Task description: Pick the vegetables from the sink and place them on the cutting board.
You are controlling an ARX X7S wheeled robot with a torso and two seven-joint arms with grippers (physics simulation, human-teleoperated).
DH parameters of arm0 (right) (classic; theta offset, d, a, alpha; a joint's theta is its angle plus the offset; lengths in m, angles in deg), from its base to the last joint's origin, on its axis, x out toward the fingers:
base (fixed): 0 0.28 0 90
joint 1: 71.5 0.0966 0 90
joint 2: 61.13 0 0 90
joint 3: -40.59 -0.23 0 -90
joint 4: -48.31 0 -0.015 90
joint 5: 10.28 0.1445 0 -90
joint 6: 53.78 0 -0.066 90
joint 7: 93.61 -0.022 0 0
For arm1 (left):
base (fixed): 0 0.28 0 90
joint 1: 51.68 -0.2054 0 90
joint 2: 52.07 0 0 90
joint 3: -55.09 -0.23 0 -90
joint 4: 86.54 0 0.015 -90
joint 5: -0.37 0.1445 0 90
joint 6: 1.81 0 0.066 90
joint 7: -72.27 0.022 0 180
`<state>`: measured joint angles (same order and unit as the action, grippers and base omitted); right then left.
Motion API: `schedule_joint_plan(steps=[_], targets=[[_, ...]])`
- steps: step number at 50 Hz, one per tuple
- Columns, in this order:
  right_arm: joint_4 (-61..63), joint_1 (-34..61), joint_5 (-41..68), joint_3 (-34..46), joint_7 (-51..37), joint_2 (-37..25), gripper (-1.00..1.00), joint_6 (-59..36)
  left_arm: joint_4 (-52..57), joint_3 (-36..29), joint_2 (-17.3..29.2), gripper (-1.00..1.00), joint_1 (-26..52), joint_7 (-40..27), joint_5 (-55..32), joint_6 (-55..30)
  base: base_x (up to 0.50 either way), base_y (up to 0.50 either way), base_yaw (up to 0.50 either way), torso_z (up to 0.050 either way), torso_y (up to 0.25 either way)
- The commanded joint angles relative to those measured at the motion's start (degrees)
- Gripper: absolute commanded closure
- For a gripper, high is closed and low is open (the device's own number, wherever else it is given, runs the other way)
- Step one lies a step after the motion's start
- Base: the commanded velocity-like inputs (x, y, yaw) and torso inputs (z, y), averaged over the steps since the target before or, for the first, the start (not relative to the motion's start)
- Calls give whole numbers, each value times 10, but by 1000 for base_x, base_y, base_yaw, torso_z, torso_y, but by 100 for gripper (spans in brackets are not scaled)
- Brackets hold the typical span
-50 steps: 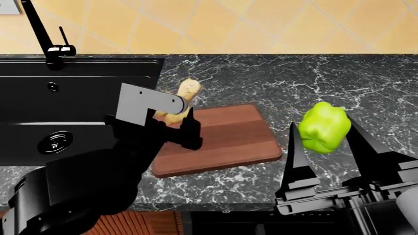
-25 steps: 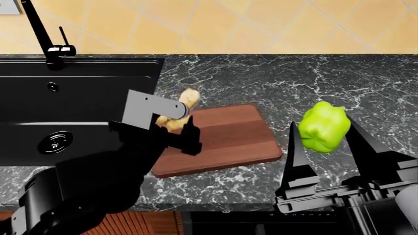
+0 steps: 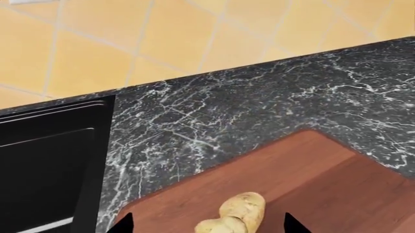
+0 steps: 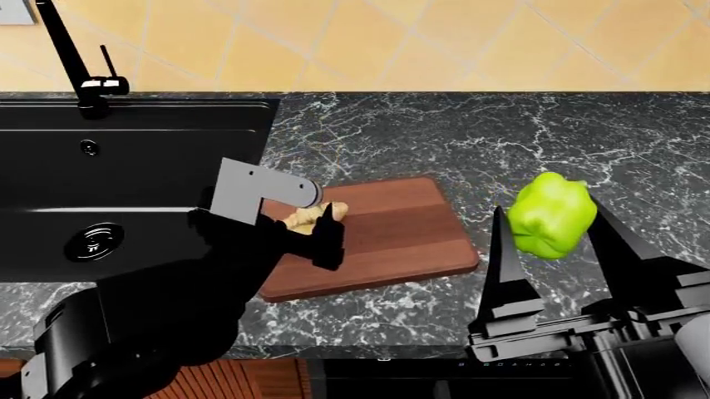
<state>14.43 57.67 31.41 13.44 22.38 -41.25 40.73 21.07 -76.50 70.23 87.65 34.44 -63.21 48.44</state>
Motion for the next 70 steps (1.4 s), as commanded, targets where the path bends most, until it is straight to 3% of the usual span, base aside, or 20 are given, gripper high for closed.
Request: schedule_joint_plan(steps=[1, 7, 17, 23, 31, 46, 70], targets=[[1, 3, -8, -4, 0, -1, 100, -1, 5, 1, 3, -100, -2, 0, 0, 5, 0, 0, 0, 0, 0], [-4, 4, 1, -5, 1, 1, 100, 1, 15, 8, 6, -100, -5, -2, -1, 13, 0, 0, 0, 0, 0], [-37, 66, 162, -17, 33, 33, 100, -36, 196, 113, 76, -100, -94, -16, 19, 165, 0, 0, 0, 0, 0], [-101, 205, 343, -31, 70, 109, 100, -143, 236, 166, 101, -100, -181, -20, 84, 266, 0, 0, 0, 0, 0], [-247, 330, 478, -25, 111, 211, 100, -240, 260, 185, 120, -100, -203, -18, 78, 289, 0, 0, 0, 0, 1], [-416, 358, 502, 7, 158, 303, 100, -285, 265, 184, 120, -100, -200, -22, 75, 286, 0, 0, 0, 0, 0], [-455, 296, 506, 27, 174, 296, 100, -275, 258, 179, 118, -100, -198, -16, 71, 284, 0, 0, 0, 0, 0]])
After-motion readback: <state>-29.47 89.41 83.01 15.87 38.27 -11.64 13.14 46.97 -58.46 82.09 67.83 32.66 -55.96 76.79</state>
